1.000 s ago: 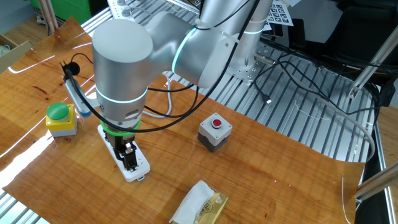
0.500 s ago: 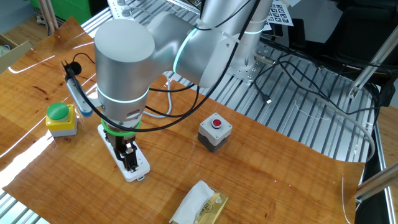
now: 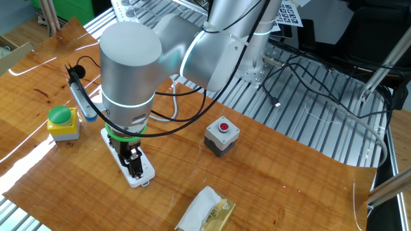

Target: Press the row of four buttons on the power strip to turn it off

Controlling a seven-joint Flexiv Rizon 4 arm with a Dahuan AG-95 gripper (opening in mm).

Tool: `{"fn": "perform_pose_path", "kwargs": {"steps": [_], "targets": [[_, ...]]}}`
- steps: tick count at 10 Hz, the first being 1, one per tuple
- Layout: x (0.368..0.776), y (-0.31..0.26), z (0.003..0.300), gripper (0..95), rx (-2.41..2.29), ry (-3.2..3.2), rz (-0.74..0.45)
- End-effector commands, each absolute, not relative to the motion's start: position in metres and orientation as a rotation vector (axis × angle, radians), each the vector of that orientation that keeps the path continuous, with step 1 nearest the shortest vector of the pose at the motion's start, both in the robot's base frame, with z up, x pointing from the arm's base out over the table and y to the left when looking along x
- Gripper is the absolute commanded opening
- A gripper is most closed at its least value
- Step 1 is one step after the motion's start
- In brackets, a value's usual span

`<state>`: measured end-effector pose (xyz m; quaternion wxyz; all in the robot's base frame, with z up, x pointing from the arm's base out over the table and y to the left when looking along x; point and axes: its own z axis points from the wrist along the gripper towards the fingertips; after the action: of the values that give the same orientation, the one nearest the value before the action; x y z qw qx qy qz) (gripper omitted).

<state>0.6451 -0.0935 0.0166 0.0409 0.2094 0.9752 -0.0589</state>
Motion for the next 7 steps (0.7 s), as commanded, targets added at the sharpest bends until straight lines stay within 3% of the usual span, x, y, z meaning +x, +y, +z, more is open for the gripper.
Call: {"fn": "perform_pose_path", "kwargs": {"steps": [1, 5, 7], "targets": [[0.645, -0.091, 0.02, 95.0, 0.657, 3.006, -0.186], [0.643, -0.09, 0.036, 95.0, 0.831, 3.072, -0.162], [0.642, -0.085, 0.05, 95.0, 1.161, 3.02, -0.104]]}}
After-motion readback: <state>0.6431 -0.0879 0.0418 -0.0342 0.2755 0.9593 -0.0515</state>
